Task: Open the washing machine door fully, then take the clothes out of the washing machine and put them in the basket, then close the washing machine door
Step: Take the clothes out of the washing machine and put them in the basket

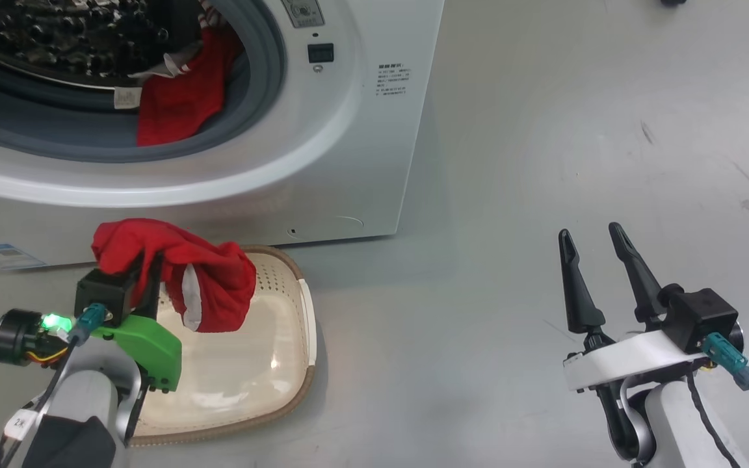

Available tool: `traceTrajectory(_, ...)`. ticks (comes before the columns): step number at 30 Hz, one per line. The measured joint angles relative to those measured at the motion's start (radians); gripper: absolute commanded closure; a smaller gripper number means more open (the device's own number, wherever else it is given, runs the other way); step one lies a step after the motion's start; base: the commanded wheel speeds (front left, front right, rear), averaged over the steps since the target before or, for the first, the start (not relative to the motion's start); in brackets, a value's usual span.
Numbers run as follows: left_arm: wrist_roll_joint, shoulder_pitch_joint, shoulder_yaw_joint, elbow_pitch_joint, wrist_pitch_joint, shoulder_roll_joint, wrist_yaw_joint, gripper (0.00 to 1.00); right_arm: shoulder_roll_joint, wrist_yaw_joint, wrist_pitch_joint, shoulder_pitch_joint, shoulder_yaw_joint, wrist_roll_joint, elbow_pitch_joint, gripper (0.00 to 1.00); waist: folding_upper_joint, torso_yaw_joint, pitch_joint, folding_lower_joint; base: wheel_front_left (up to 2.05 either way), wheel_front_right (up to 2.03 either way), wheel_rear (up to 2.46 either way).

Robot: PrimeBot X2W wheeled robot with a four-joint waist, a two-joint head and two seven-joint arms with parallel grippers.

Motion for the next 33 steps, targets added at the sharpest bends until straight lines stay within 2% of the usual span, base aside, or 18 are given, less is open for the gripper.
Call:
traceTrajectory(9,0.021,-0.007,-0.051,0.068,0.049,0.005,-0.002,1.0,0.002,0.002,0.0,-0.064,0.003,0.001,-0.018,0.0,0.0,-0.039,0.119,0.0001,0.0,0.0,0.0)
traceTrajectory(25,0.025,-0.088,-0.045,0.208,0.102,0.021,-0.01,1.0,0.006,0.007,0.0,-0.125,-0.002,0.001,-0.033,0.0,0.0,-0.097,0.268,0.0,0.0,0.0,0.0)
traceTrajectory(30,0.045,-0.102,-0.023,0.277,0.102,0.058,0.019,1.0,0.007,0.007,0.0,-0.139,-0.005,0.0,-0.031,0.0,0.0,-0.102,0.295,0.0,0.0,0.0,0.0)
traceTrajectory(33,0.042,-0.102,-0.015,0.31,0.102,0.058,0.027,1.0,0.007,0.007,0.0,-0.141,-0.005,0.0,-0.03,0.0,0.0,-0.102,0.3,0.0,0.0,0.0,0.0)
